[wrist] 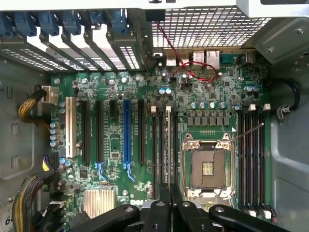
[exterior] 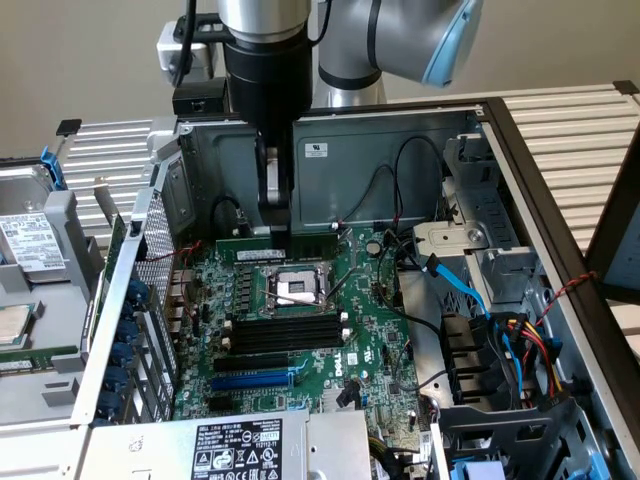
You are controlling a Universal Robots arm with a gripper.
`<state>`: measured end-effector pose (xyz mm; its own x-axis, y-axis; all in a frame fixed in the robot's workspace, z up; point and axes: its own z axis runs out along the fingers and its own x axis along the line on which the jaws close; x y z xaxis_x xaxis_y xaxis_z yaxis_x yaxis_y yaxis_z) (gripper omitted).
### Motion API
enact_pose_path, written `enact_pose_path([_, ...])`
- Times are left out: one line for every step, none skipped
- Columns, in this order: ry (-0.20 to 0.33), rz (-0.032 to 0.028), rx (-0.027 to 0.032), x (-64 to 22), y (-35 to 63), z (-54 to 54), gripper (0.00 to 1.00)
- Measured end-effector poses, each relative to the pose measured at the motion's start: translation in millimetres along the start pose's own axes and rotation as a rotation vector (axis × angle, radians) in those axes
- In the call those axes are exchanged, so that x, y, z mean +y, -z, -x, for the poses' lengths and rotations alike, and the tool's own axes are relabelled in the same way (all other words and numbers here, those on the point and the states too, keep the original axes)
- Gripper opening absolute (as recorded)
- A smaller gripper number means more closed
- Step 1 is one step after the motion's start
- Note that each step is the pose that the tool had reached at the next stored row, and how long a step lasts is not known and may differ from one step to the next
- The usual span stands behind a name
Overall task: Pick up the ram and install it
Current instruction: 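Insert the ram into the slot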
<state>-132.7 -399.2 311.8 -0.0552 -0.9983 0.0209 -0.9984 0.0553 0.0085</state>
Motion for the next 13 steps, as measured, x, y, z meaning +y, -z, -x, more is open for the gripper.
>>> enact_pose_path([0.000, 0.0000, 0.0000, 0.0, -1.7, -0.2, 0.12])
enact_pose_path([0.001, 0.0000, 0.0000, -0.1, -3.6, -0.4, 0.12])
enact_pose_path([0.001, -0.0005, 0.0001, -0.1, -5.4, -0.7, 0.12])
enact_pose_path([0.001, -0.0012, 0.0000, -0.3, -7.1, -1.2, 0.12])
enact_pose_path([0.001, -0.0017, -0.0001, -0.8, -8.3, -1.4, 0.12])
enact_pose_path([0.001, -0.0022, -0.0002, -1.6, -9.3, -1.6, 0.12])
enact_pose_path([0.001, -0.0023, -0.0001, -3.4, -9.7, -1.7, 0.12])
enact_pose_path([0.001, -0.0022, 0.0001, -5.5, -9.9, -1.8, 0.12])
enact_pose_path([0.001, -0.0022, -0.0001, -7.6, -10.2, -1.9, 0.12])
enact_pose_path([0.001, -0.0023, -0.0002, -8.7, -10.5, -2.0, 0.12])
enact_pose_path([0.001, -0.0023, -0.0002, -8.9, -10.9, -2.4, 0.12])
enact_pose_path([0.001, -0.0022, 0.0000, -9.0, -11.8, -3.9, 0.12])
enact_pose_path([0.001, -0.0023, -0.0008, -9.1, -13.4, -5.6, 0.12])
